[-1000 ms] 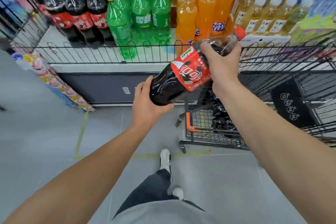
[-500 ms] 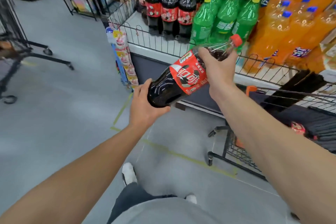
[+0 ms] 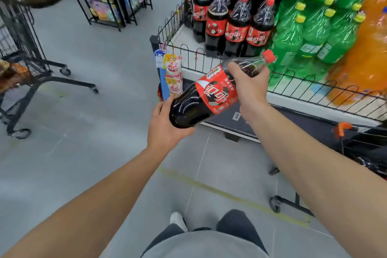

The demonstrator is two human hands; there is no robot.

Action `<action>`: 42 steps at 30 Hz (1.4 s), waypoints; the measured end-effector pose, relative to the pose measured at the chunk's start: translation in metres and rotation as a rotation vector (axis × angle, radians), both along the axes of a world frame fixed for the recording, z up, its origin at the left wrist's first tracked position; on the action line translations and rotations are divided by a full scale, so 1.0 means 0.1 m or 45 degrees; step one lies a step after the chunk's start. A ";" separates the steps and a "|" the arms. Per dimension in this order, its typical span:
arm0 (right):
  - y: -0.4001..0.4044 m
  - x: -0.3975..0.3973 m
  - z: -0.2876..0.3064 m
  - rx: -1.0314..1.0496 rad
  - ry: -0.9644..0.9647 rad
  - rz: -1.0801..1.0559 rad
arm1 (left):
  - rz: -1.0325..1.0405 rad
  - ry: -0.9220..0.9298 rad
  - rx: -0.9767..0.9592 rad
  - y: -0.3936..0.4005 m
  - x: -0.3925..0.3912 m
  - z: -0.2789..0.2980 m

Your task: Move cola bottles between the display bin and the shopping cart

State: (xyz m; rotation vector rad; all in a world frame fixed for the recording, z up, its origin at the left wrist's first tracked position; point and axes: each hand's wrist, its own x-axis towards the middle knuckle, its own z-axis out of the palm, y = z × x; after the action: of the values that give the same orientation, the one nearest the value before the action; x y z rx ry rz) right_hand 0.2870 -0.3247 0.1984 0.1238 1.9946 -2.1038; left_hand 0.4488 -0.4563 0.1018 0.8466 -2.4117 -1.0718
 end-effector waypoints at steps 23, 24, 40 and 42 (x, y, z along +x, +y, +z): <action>-2.19 -2.76 0.26 0.079 0.185 -0.118 | -0.108 -0.003 0.072 -2.36 -3.03 0.27; -2.23 -2.87 0.25 0.087 0.207 -0.126 | -0.124 0.000 0.083 -2.43 -3.17 0.26; -3.20 -3.46 -0.28 0.378 0.221 -0.673 | -0.753 -0.282 0.239 -3.66 -4.61 -0.39; -3.30 -3.41 -0.36 0.430 0.254 -0.751 | -0.844 -0.326 0.252 -3.73 -4.68 -0.51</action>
State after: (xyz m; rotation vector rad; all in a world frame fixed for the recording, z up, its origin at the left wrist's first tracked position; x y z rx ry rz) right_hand -0.0539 -0.6548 0.1620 0.6577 2.6798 -2.1235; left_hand -0.0191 -0.8297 0.0510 0.2272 -2.9350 -1.5293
